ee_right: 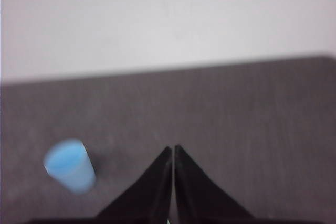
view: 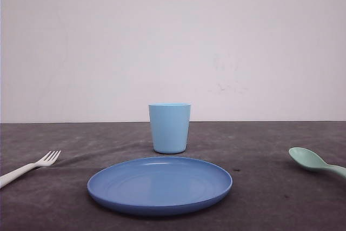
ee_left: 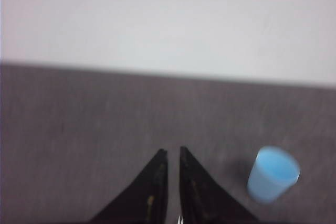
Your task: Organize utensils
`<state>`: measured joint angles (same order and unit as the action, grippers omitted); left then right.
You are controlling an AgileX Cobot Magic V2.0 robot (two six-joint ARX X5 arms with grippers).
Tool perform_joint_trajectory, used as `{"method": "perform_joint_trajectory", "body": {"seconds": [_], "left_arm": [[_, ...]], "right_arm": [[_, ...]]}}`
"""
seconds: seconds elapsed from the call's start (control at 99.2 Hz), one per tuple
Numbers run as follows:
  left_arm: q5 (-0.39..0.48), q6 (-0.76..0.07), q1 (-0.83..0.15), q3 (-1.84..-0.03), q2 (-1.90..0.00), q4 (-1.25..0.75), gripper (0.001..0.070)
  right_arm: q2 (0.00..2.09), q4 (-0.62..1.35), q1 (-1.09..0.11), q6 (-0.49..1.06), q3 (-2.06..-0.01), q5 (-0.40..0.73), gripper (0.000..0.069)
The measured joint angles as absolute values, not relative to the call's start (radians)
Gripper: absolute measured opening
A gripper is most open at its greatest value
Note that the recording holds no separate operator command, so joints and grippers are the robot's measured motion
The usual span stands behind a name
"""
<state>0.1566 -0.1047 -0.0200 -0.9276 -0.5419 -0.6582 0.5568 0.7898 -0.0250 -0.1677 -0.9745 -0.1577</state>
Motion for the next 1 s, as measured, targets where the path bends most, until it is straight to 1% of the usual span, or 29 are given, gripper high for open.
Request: {"method": "perform_joint_trajectory", "body": {"seconds": [0.151,0.242,0.313,0.464,0.625,0.655,0.696,0.746,0.786,0.837,0.897,0.958,0.998], "left_arm": [[0.141,-0.067,-0.02,-0.927,-0.643,-0.741,0.0015],[0.11,-0.062,-0.02,-0.927,-0.689,-0.767,0.0015],[0.107,-0.059,-0.02,-0.927,-0.712,-0.776,0.0015],[0.107,-0.05,-0.02,-0.927,-0.735,-0.78,0.0015],[0.107,-0.044,-0.02,-0.927,-0.734,-0.78,0.0015],[0.107,-0.044,-0.02,-0.927,-0.734,-0.78,0.0015],[0.107,-0.044,-0.02,-0.927,-0.734,-0.78,0.0015],[0.107,-0.044,-0.02,-0.927,-0.734,-0.78,0.0028],[0.107,-0.045,-0.02,-0.927,-0.734,-0.78,0.0065],[0.107,-0.045,-0.02,-0.927,-0.734,-0.78,0.0138],[0.107,-0.044,-0.02,-0.927,-0.734,-0.78,0.0259],[0.107,-0.044,-0.02,-0.927,-0.734,-0.78,0.0372],[0.108,-0.044,-0.02,-0.927,-0.734,-0.78,0.043]], "right_arm": [[0.686,0.876,-0.025,-0.124,-0.974,-0.148,0.0008],[0.759,0.911,-0.025,-0.108,-0.974,-0.119,0.0008],[0.804,0.92,-0.025,-0.1,-0.973,-0.1,0.0008],[0.847,0.929,-0.025,-0.084,-0.973,-0.051,0.0008],[0.853,0.93,-0.025,-0.078,-0.973,-0.051,0.0017],[0.852,0.931,-0.025,-0.076,-0.973,-0.052,0.0042],[0.852,0.933,-0.025,-0.075,-0.973,-0.052,0.0103],[0.852,0.936,-0.025,-0.075,-0.973,-0.052,0.0222],[0.852,0.94,-0.025,-0.075,-0.973,-0.052,0.0317],[0.852,0.942,-0.025,-0.075,-0.973,-0.052,0.0426],[0.852,0.942,-0.025,-0.075,-0.973,-0.052,0.0527],[0.852,0.942,-0.025,-0.075,-0.973,-0.052,0.0591],[0.852,0.943,-0.025,-0.075,-0.973,-0.052,0.0619]]}}
